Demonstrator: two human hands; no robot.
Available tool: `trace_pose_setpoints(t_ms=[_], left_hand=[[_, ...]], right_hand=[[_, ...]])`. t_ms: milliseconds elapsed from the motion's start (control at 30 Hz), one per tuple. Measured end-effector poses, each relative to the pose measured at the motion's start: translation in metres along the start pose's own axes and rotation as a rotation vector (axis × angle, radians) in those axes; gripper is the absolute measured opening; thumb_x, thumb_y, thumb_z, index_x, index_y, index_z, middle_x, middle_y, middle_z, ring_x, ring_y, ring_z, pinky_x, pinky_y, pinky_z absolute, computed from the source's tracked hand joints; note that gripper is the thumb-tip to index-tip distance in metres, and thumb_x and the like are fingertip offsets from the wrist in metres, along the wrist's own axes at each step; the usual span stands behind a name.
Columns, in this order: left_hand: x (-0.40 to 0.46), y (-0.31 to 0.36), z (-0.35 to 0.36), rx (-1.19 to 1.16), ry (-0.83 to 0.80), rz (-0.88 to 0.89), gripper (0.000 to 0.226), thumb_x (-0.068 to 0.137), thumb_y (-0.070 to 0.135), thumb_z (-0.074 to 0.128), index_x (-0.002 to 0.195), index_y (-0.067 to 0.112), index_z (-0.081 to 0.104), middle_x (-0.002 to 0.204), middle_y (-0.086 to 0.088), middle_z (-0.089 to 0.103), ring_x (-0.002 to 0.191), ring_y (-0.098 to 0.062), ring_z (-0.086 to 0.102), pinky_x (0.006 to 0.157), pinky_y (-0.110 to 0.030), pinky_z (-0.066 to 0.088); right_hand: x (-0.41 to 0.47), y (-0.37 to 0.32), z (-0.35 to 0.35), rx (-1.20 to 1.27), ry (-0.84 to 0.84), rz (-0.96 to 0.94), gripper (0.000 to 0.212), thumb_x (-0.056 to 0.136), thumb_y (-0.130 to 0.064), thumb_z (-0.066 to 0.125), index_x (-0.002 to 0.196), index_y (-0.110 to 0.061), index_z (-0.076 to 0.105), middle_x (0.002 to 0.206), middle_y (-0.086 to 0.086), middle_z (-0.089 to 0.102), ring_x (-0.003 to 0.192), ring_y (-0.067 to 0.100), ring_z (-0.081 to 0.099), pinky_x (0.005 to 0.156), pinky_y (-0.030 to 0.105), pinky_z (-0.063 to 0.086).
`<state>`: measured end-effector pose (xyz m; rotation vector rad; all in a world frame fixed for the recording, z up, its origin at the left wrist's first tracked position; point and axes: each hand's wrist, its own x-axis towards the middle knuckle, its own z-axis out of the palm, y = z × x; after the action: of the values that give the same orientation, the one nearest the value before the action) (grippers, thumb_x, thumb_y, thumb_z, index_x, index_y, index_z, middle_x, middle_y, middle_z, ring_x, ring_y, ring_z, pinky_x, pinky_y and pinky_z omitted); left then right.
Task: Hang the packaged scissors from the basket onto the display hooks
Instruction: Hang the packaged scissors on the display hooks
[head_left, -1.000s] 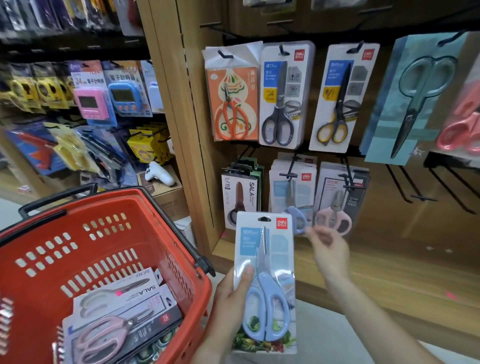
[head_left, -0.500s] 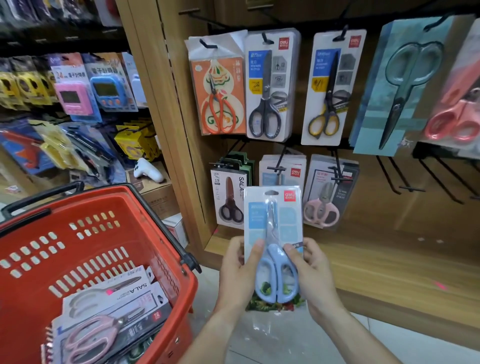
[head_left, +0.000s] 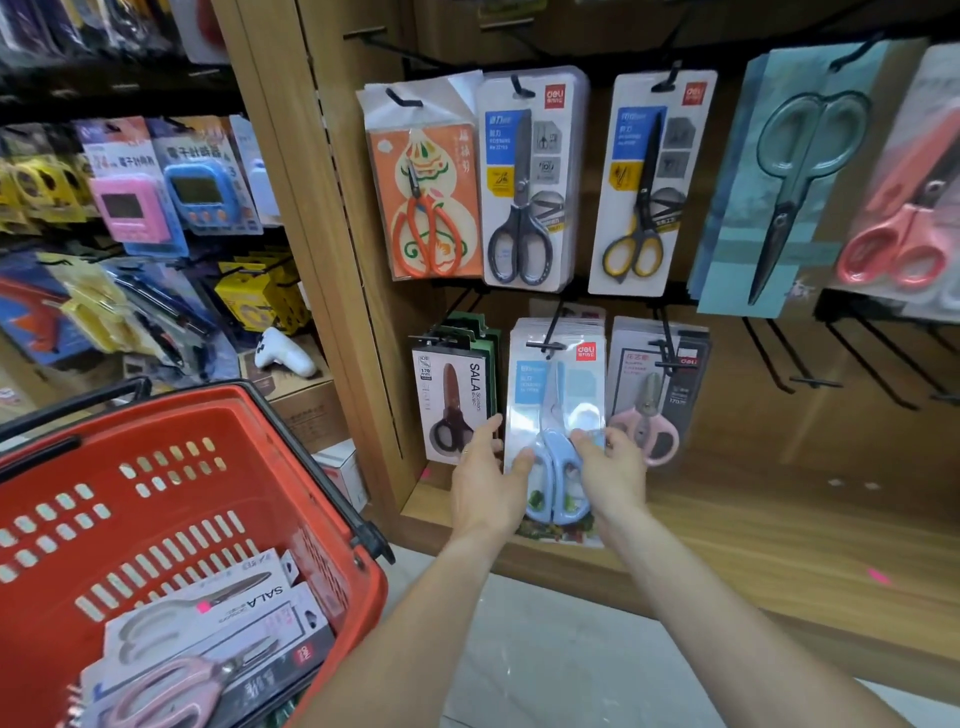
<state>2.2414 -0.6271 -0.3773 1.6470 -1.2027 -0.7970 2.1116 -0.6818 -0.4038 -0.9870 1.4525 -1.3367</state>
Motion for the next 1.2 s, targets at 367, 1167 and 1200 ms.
trace_pose_setpoints(t_ms=[367,1167,1200], left_hand=[[-0.013,0.034,-0.039,0.411,-0.2,0.364,0.056,0.109,0.041,0.051,0.161,0.031,0.035,0.156,-0.001,0.05,0.145,-0.022,0.046,0.116,-0.042,0.042],[-0.051,-0.16,-0.345,1.057,-0.375,-0.326,0.081,0.096,0.064,0.063,0.162,0.032,0.028,0.156,-0.016,0.046,0.142,-0.038,0.046,0.112,-0.053,0.045],[-0.049,-0.168,-0.34,1.053,-0.404,-0.351,0.084,0.094,0.064,0.065,0.163,0.033,0.027,0.158,-0.015,0.044,0.144,-0.037,0.044,0.114,-0.053,0.044]], right_hand=[[0.03,-0.002,-0.012,-0.436,0.123,-0.05,0.036,0.085,-0.039,0.081,0.107,-0.011,0.071,0.104,0.013,0.073,0.103,0.036,0.07,0.088,0.045,0.055],[-0.222,0.019,0.274,-0.633,-0.792,0.576,0.013,0.102,-0.003,0.056,0.115,0.0,0.056,0.093,0.014,0.05,0.07,0.022,0.046,0.067,0.038,0.049],[-0.224,0.03,0.276,-0.565,-0.796,0.667,0.008,0.103,0.0,0.051,0.1,-0.004,0.056,0.094,0.014,0.051,0.071,0.022,0.047,0.072,0.039,0.05]])
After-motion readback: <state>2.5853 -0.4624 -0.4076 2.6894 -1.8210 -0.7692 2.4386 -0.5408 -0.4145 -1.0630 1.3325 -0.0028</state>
